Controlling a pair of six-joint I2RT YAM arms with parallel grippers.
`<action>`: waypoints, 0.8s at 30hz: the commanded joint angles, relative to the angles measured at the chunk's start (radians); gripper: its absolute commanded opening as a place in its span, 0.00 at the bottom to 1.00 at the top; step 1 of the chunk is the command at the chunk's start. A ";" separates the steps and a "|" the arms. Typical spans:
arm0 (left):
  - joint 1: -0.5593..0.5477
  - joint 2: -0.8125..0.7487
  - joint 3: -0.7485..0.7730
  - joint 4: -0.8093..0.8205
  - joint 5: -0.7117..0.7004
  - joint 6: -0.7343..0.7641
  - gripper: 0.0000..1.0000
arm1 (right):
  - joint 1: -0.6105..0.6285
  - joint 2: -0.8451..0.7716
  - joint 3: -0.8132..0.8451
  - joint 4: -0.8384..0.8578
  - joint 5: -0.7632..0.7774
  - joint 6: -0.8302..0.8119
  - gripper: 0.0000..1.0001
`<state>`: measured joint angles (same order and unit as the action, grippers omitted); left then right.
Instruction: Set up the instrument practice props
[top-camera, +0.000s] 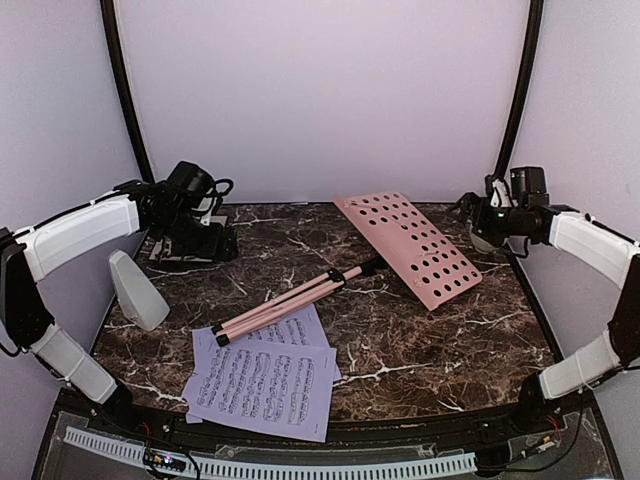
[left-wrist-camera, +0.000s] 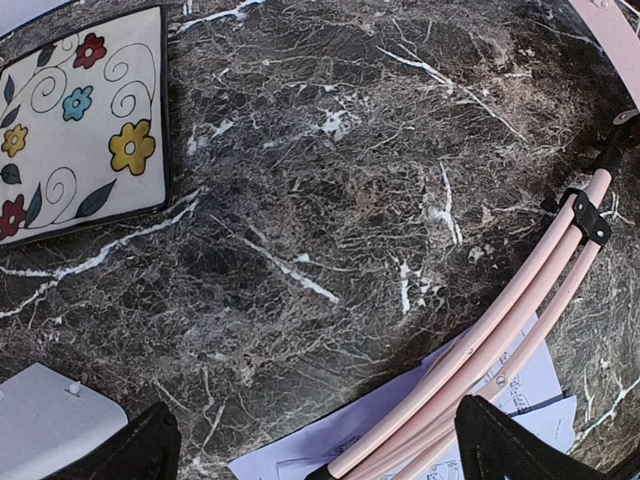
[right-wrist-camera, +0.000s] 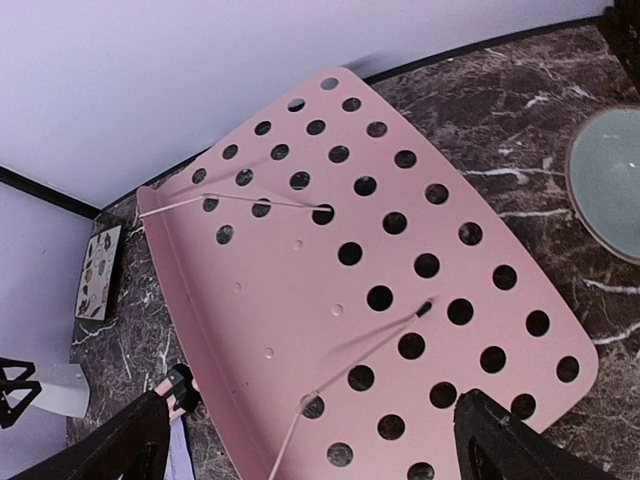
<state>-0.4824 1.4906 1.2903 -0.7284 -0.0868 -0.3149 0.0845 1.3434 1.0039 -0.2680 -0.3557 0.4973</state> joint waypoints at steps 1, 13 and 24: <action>-0.034 0.011 0.049 0.004 -0.057 -0.041 0.99 | 0.051 0.074 0.165 -0.071 -0.033 -0.079 1.00; -0.060 0.101 0.111 0.006 -0.042 -0.030 0.99 | 0.252 0.305 0.465 -0.284 0.059 -0.168 1.00; -0.067 0.127 0.112 0.034 0.004 -0.041 0.99 | 0.337 0.502 0.655 -0.433 0.018 -0.252 0.87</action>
<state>-0.5426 1.6062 1.3819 -0.6994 -0.1047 -0.3515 0.3874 1.8076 1.5780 -0.6357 -0.3183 0.2920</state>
